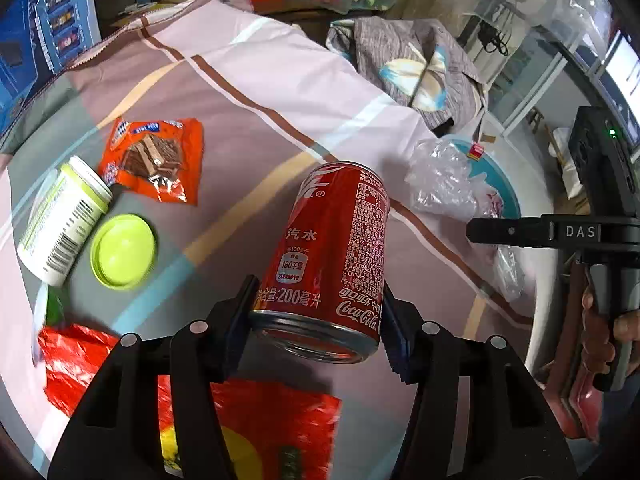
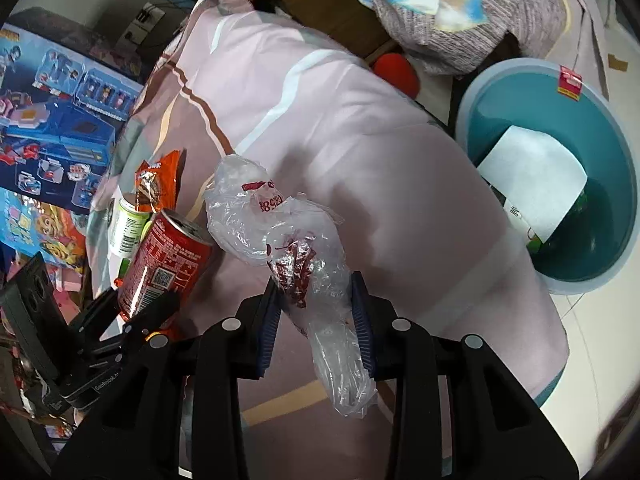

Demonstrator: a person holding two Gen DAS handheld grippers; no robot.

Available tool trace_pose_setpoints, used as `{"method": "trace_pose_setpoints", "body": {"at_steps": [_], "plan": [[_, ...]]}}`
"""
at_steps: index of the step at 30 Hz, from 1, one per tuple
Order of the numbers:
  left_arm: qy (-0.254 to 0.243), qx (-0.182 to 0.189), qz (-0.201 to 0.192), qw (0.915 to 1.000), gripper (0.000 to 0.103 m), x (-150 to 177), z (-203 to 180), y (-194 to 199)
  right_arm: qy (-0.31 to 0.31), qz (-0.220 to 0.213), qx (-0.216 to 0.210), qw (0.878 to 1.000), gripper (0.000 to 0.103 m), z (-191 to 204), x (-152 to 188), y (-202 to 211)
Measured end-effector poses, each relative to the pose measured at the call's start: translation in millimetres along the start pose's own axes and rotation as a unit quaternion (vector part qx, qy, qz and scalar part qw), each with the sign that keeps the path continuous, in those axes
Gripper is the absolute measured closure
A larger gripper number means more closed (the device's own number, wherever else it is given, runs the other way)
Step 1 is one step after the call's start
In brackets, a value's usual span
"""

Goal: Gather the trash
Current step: 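Carry the can with the left tool while the right tool carries the plastic bag to the bin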

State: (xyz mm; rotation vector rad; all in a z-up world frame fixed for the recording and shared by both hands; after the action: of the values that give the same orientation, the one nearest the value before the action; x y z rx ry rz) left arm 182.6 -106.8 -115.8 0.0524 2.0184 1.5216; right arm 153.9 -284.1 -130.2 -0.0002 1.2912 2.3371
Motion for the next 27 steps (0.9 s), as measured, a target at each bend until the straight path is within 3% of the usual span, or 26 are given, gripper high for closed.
{"method": "trace_pose_setpoints", "body": {"at_steps": [10,18,27], "plan": [[-0.025,0.002,-0.008,0.9997,0.045,-19.1,-53.4,13.2,-0.045,-0.069,-0.034,0.996,0.071,-46.0,-13.3,59.2],[-0.084,0.016,-0.017,0.9962,0.045,-55.5,-130.9,9.6,-0.091,-0.150,-0.008,0.984,0.070,-114.0,-26.7,125.3],[-0.130,0.028,0.012,0.9910,0.045,-75.8,-204.4,-31.0,-0.132,-0.171,0.001,0.976,0.070,-172.3,-31.5,151.3]]}}
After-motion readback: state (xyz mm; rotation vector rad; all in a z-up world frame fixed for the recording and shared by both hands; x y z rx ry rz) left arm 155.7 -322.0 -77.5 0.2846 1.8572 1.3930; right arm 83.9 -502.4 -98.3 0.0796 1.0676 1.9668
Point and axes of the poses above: each gripper's, at about its wrist camera, not at the fingertips, and y roughly against the way its jaws point, z to its left, x to its underside, the point moved 6 cm from there along -y, roughly the way its jaws point, and after that the axes turned 1 degree about -x, right-handed, at the moved point
